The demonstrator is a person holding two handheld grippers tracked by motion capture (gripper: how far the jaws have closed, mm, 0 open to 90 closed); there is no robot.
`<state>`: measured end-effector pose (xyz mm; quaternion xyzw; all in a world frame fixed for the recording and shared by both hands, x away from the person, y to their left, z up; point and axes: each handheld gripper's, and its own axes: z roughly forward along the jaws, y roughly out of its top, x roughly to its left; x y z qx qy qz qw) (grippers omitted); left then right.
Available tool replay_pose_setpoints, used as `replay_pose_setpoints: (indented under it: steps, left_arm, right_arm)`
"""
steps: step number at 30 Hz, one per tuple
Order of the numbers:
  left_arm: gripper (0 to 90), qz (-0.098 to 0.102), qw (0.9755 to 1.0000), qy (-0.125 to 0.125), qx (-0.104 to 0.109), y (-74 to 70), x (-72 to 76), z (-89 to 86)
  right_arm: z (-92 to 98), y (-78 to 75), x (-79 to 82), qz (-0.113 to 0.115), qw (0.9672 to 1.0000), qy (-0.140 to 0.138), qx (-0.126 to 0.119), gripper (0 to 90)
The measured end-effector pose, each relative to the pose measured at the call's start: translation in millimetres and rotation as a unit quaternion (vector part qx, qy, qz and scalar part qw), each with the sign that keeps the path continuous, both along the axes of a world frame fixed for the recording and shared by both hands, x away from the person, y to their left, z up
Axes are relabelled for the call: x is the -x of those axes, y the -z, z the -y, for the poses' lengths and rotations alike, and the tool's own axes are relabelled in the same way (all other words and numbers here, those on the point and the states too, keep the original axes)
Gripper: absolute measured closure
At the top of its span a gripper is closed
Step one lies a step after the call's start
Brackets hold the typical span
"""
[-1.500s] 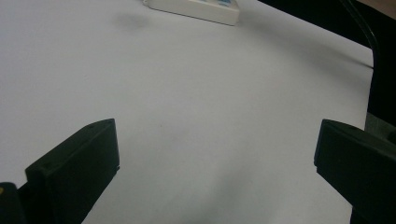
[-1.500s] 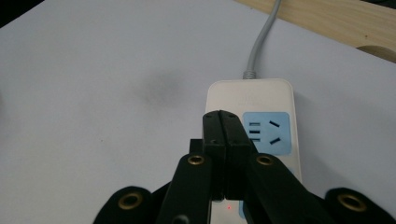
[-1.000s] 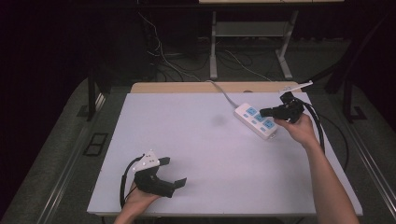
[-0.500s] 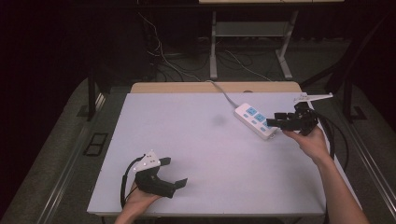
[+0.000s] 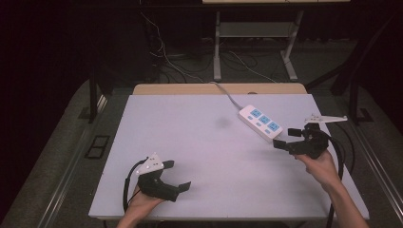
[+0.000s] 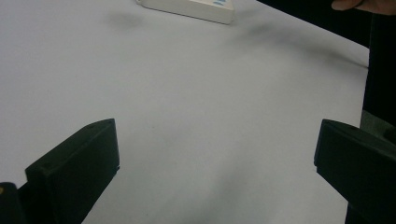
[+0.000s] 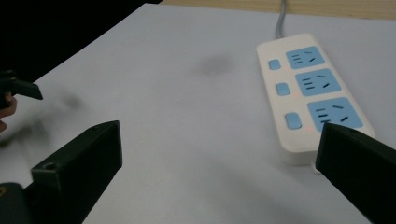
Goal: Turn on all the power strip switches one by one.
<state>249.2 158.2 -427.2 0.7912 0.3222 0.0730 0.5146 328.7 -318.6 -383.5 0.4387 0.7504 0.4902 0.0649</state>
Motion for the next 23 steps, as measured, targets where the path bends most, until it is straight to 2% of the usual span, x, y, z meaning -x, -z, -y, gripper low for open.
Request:
replay_pose_setpoints:
  steps: [6,13,23]
  left_arm:
    - [0.0,-0.001,1.0000,-0.001,0.000,0.0,0.0,0.1]
    - [0.0,-0.002,1.0000,-0.003,0.001,0.6,-1.5,-1.7]
    - [0.0,-0.006,0.9999,-0.010,0.004,1.4,-4.5,-5.3]
  right_arm:
    - [-1.3,9.5,22.8,0.002,0.9999,-0.004,-0.011,0.3]
    - [-6.5,23.3,52.6,0.003,0.9999,-0.015,0.000,0.3]
    - [-9.6,36.8,78.7,-0.004,0.9998,-0.022,0.002,0.4]
